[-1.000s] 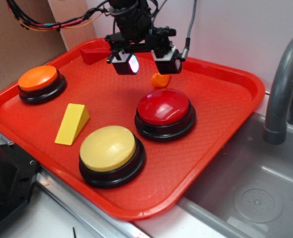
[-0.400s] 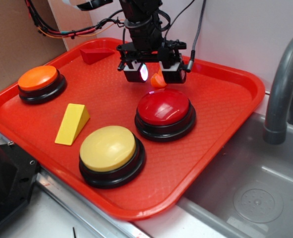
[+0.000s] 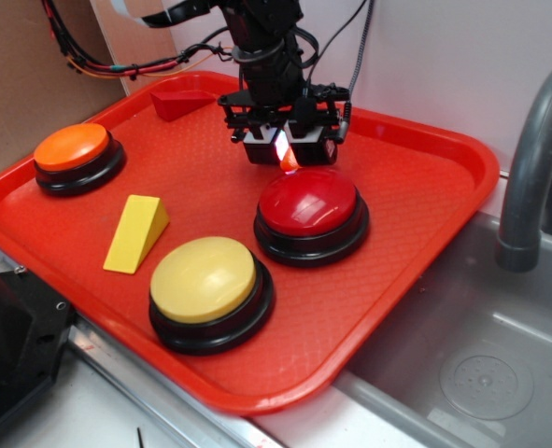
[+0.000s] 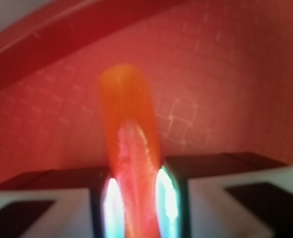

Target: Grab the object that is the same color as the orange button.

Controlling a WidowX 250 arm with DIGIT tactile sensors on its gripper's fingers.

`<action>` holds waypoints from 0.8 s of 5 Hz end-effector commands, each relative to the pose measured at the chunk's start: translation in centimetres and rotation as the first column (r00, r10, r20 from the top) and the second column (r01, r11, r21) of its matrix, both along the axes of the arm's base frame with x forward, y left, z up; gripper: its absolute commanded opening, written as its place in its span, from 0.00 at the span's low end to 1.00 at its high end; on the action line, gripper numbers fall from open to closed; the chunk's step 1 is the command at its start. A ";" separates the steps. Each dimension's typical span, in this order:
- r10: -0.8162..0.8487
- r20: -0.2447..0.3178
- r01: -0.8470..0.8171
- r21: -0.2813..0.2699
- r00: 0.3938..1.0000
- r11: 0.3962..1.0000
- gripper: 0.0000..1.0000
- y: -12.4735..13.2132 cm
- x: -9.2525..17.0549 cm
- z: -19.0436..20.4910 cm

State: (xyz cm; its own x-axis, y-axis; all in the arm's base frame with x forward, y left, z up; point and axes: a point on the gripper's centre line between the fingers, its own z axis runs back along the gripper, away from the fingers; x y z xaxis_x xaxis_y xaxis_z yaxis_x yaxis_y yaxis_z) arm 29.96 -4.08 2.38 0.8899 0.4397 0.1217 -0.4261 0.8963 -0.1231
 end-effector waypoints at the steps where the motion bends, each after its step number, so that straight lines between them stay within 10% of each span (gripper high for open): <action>1: -0.016 0.104 0.016 -0.001 0.994 1.000 0.00 2.1 -1.7 7.9; 4: 0.085 0.163 -0.080 -0.037 0.983 0.996 0.00 6.1 -7.2 15.4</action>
